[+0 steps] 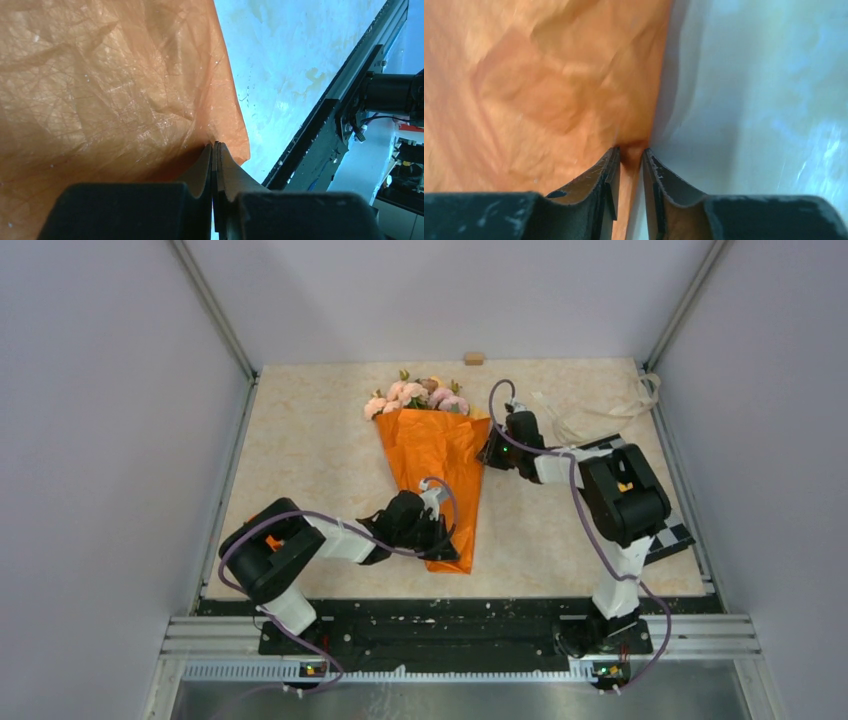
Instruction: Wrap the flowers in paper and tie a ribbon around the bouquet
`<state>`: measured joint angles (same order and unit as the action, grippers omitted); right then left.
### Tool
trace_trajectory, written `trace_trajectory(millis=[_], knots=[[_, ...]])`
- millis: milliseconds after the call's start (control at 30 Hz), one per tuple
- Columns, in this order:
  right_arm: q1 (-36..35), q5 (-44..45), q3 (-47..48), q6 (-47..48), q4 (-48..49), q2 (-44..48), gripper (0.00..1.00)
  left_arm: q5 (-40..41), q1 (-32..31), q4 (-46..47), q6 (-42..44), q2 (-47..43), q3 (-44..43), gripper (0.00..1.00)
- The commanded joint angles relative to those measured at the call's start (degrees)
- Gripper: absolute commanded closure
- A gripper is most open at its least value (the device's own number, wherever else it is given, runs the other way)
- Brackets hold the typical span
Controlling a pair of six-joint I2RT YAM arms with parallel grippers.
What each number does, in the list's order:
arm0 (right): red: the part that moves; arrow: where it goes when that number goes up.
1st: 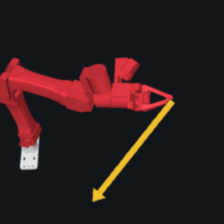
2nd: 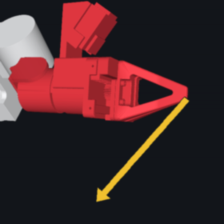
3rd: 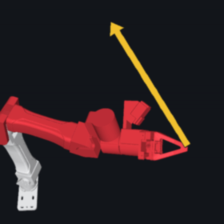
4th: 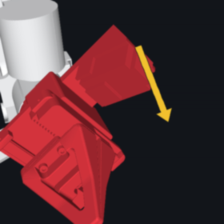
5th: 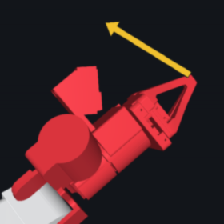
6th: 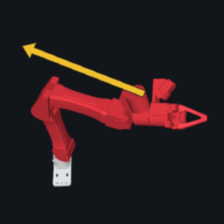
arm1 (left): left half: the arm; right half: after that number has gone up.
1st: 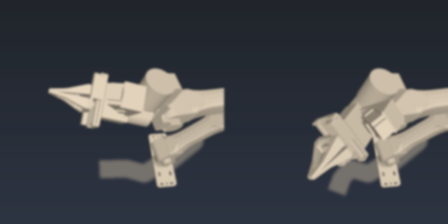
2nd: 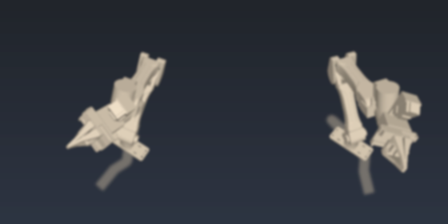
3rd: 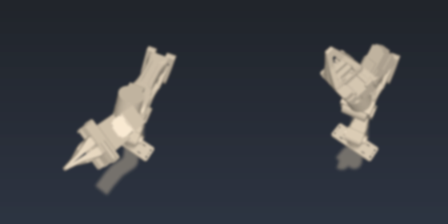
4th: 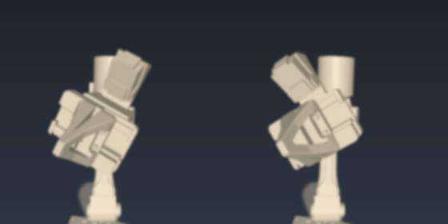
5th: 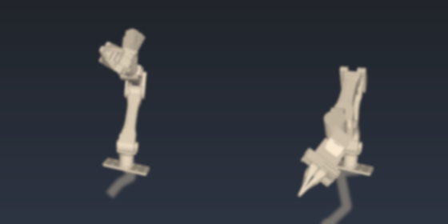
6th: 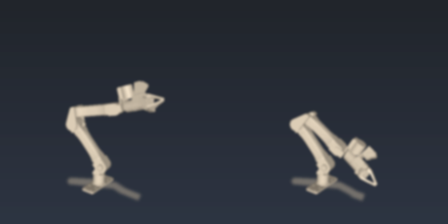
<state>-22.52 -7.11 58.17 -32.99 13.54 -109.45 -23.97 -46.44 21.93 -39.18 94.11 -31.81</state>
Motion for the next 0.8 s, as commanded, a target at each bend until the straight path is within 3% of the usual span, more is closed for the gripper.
trace_trajectory(millis=[0,100,400,500,767], knots=[[1.92,4.22,9.14,2.77,-7.13,-6.99,0.81,4.85,0.13,-8.12,1.42,3.25,4.36,1.00],[3.05,4.97,14.92,3.49,-10.19,-11.80,0.97,5.00,0.33,-8.08,1.57,2.82,4.55,1.00],[4.67,3.66,26.39,5.12,-14.92,-19.38,1.00,5.32,0.73,-8.30,1.55,2.20,5.22,1.00],[4.79,2.36,27.40,4.84,-13.97,-19.21,0.75,5.63,0.92,-8.39,1.62,2.47,5.08,1.00],[5.13,-2.38,33.85,5.67,-12.45,-22.97,0.57,4.86,1.92,-8.15,1.82,3.88,4.57,1.00]])
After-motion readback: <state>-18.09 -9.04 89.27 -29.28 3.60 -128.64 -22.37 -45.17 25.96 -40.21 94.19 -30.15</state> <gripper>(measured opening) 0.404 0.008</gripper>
